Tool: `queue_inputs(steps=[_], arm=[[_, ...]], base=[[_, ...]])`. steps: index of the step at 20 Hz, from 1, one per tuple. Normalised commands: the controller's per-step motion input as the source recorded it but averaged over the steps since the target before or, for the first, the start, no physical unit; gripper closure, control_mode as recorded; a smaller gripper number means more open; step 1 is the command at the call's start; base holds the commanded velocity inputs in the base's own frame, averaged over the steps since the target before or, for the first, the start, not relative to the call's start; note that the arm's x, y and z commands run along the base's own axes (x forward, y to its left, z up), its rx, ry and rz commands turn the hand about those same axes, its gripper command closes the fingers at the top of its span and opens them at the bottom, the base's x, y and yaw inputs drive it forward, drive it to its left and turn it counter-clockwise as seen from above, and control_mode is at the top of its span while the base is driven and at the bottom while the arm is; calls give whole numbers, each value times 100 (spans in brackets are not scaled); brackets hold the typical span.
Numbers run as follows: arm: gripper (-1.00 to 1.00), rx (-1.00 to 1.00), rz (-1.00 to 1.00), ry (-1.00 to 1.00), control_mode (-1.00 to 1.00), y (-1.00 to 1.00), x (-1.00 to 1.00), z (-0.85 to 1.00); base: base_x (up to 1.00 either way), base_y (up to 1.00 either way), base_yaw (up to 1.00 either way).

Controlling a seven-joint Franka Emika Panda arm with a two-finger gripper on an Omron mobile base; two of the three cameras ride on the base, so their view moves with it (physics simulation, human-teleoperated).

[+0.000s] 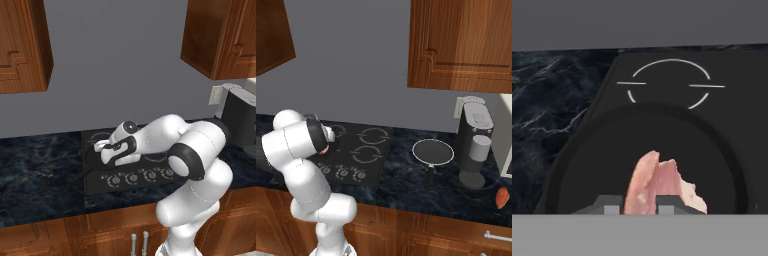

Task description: Place both pans onto different burners. Then place the sweet potato and the steak on different pans.

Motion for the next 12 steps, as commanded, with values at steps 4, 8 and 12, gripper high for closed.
queue_inputs(steps=[4, 8, 12], arm=[[100, 0, 0, 0, -100, 1, 24, -16], [100, 0, 0, 0, -100, 3, 21, -24], [100, 0, 1, 0, -100, 7, 18, -28]], base=[[0, 0, 0], [0, 0, 0], [0, 0, 0]])
